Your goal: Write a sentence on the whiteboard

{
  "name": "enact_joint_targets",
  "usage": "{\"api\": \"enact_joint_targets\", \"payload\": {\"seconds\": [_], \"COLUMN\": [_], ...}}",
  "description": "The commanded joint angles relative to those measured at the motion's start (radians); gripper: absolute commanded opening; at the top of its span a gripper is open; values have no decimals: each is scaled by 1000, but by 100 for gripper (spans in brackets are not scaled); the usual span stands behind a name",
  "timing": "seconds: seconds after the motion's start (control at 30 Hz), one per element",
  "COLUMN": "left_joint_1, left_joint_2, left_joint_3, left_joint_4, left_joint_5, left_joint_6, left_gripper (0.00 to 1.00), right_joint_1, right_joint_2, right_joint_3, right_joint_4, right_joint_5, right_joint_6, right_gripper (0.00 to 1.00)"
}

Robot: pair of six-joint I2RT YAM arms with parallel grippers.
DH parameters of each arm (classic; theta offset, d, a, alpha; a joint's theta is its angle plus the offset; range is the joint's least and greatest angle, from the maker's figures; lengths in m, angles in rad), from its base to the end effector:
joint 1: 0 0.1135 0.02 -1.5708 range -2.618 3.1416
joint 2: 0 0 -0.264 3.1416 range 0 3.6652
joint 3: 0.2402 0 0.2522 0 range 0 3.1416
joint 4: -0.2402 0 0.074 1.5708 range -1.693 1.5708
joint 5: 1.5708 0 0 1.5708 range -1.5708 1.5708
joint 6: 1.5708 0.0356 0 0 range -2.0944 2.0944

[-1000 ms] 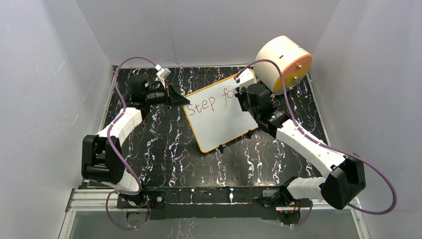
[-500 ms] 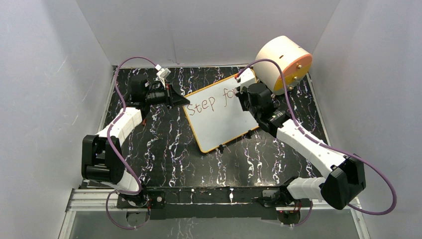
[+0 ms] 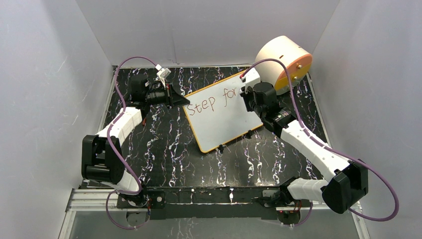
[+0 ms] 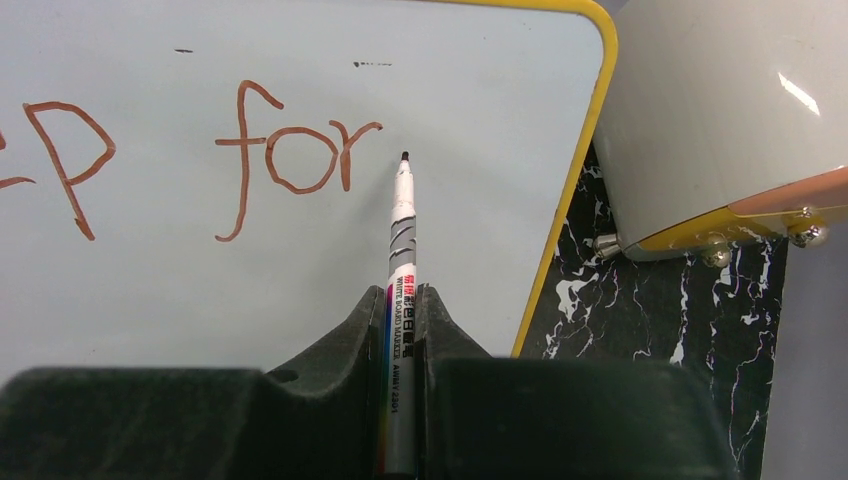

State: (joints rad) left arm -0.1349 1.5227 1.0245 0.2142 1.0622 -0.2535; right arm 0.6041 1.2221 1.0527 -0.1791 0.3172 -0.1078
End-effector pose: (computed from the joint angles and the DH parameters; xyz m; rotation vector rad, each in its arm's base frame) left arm 0.3316 -0.0764 0.2873 0.6550 1.7636 -1.2415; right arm 0.2390 0.1514 0.3426 -0.4600 1.8449 0.0322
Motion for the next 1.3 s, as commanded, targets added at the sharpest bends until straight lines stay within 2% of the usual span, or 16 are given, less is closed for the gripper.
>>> {"api": "enact_joint_targets", "payload": {"seconds": [0.0, 0.97, 1.27], "left_joint_1": [-30, -31, -31], "left_joint_2": [66, 90, 91], "left_joint_3": [-38, -35, -35], "left_joint_4": [-141, -141, -141], "left_joint_5": [-97, -86, -86], "left_joint_6": [76, 73, 72], "left_gripper": [0, 0, 0], "right_joint_1": [-3, -10, -15], "right_joint_2": [-16, 31, 33], "right_joint_3": [23, 56, 35], "right_joint_4": [35, 97, 62], "right_joint_5": [-24, -28, -25], "right_joint_6": [3, -1, 8], "right_gripper": [0, 0, 0]}}
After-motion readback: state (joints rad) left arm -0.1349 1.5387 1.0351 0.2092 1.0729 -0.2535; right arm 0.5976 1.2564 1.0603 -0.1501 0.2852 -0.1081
